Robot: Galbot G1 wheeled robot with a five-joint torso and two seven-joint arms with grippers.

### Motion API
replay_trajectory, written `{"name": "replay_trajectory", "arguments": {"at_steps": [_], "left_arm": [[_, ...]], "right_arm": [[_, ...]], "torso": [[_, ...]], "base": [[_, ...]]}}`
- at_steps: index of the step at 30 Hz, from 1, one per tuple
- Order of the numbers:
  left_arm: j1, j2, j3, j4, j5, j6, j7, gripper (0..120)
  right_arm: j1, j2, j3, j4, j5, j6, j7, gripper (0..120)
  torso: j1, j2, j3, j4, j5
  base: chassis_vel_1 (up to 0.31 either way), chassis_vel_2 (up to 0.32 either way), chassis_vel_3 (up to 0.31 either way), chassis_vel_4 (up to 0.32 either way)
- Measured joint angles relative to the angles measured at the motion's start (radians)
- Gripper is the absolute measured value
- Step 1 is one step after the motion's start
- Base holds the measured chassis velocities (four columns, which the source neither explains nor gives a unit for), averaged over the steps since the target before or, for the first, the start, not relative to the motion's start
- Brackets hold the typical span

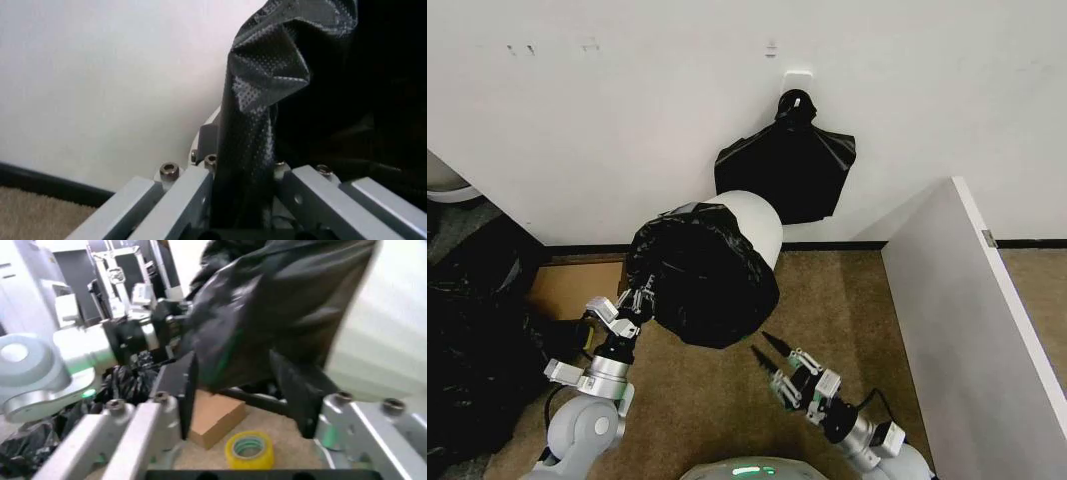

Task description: Place the garbage bag over the trash bin.

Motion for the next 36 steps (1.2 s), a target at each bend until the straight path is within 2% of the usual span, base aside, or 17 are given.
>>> {"name": "replay_trajectory", "arguments": {"at_steps": [3,6,9,10,11,14,19,25,27,31,33,36], "left_arm": [[0.000,-0.002,0.002,-0.016,-0.007,0.030,-0.025,0],[0.005,-0.002,0.002,-0.026,-0.014,0.048,-0.037,0],[0.006,-0.002,0.003,-0.029,-0.016,0.053,-0.041,0],[0.007,-0.002,0.003,-0.031,-0.016,0.056,-0.043,0],[0.013,-0.002,0.003,-0.044,-0.020,0.081,-0.061,0],[0.013,-0.003,0.006,-0.062,-0.017,0.123,-0.108,0],[0.009,-0.012,0.012,-0.078,-0.017,0.144,-0.131,0],[0.012,-0.016,0.013,-0.094,-0.019,0.150,-0.137,0],[0.016,-0.017,0.013,-0.105,-0.021,0.154,-0.140,0],[0.024,-0.016,0.013,-0.118,-0.022,0.157,-0.140,0],[0.024,-0.016,0.013,-0.118,-0.022,0.157,-0.140,0],[0.024,-0.015,0.013,-0.118,-0.020,0.157,-0.140,0]], "right_arm": [[0.003,0.018,-0.021,-0.006,-0.052,-0.005,0.052,58],[0.003,0.031,-0.028,-0.008,-0.123,-0.007,0.124,68],[0.003,0.035,-0.029,-0.008,-0.142,-0.008,0.142,69],[0.003,0.036,-0.029,-0.008,-0.150,-0.008,0.149,79],[0.003,0.049,-0.040,-0.002,-0.231,-0.015,0.228,88],[-0.009,0.054,-0.069,0.033,-0.320,-0.047,0.327,98],[-0.020,0.050,-0.118,0.059,-0.284,-0.076,0.348,100],[-0.013,0.056,-0.154,0.071,-0.208,-0.104,0.344,94],[-0.004,0.059,-0.163,0.075,-0.176,-0.121,0.339,82],[0.005,0.063,-0.165,0.075,-0.156,-0.133,0.329,68],[0.005,0.063,-0.164,0.075,-0.152,-0.133,0.323,65],[0.006,0.061,-0.159,0.075,-0.142,-0.133,0.306,50]], "torso": [[0.000,0.000,0.000,0.0000,0.0001],[0.000,0.000,0.000,0.0000,-0.0001],[0.000,0.000,0.000,0.0000,-0.0001],[0.000,0.000,0.000,0.0000,-0.0001],[0.000,0.000,0.000,0.0000,0.0001],[0.000,0.000,0.000,0.0000,0.0000],[0.000,0.000,0.000,-0.0001,-0.0001],[0.000,0.000,0.000,0.0000,0.0000],[0.000,0.000,0.000,0.0000,-0.0001],[0.000,0.000,0.000,0.0000,-0.0001],[0.000,0.000,0.000,0.0000,0.0000],[0.000,0.000,0.000,0.0000,-0.0001]], "base": [[0.000,0.000,0.000,0.000],[0.000,0.000,0.000,0.000],[0.000,0.000,0.000,0.000],[0.000,0.000,0.000,0.000],[0.000,0.000,0.000,0.000],[0.000,0.000,0.000,0.000],[0.000,0.000,0.000,0.000],[0.000,0.000,0.000,0.000],[0.000,0.000,0.000,0.000],[0.000,0.000,0.000,0.000],[0.000,0.000,0.000,0.000],[0.000,0.000,0.000,0.000]]}}
